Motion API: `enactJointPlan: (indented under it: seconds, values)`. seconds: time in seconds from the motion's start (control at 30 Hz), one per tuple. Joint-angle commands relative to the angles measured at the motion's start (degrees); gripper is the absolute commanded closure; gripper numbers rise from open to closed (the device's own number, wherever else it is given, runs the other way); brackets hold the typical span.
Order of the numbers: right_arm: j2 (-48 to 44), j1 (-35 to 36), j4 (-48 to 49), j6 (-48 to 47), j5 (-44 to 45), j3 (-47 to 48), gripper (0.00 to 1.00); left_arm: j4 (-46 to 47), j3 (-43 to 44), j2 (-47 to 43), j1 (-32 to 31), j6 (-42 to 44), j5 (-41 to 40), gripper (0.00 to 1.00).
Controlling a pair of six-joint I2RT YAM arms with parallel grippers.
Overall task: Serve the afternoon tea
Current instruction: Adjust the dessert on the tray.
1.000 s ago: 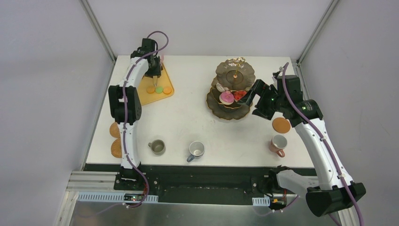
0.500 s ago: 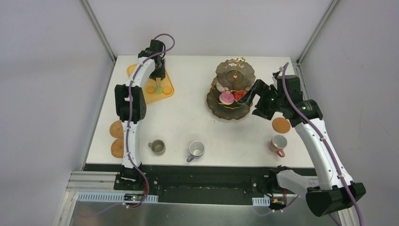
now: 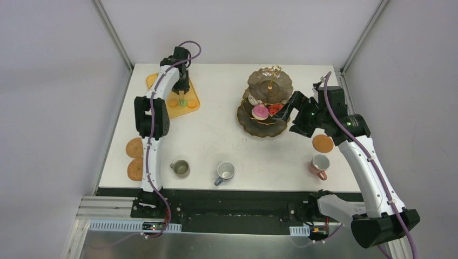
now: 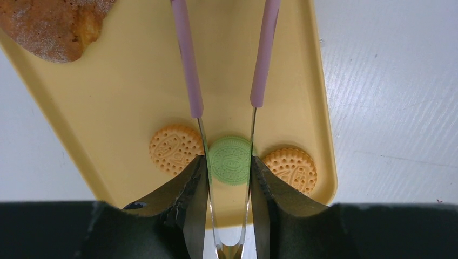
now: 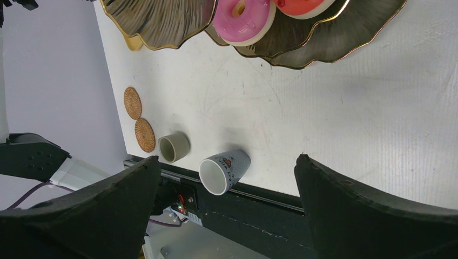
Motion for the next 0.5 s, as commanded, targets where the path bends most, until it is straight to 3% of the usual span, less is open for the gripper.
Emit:
enactJointPlan:
  seconds: [0.0,0.27,0.47]
  values:
    - [-0.3,-0.3,1.1,0.3,-0.8,0.1,0.01,-1.4,2.3,0.7,-1.0,0.7,-1.6,0.73]
    - [-0.4,-0.3,1.2,0.1,-0.5,0.4,0.01,-3.9,2.0,-2.0,-0.6,0.6,-2.2,0.92]
    - [-0.5,-0.3,1.6,-0.1,-0.5,-0.2,0.01,-7.5,1.0,-5.6,-0.2,2.0,-0.5,0.97]
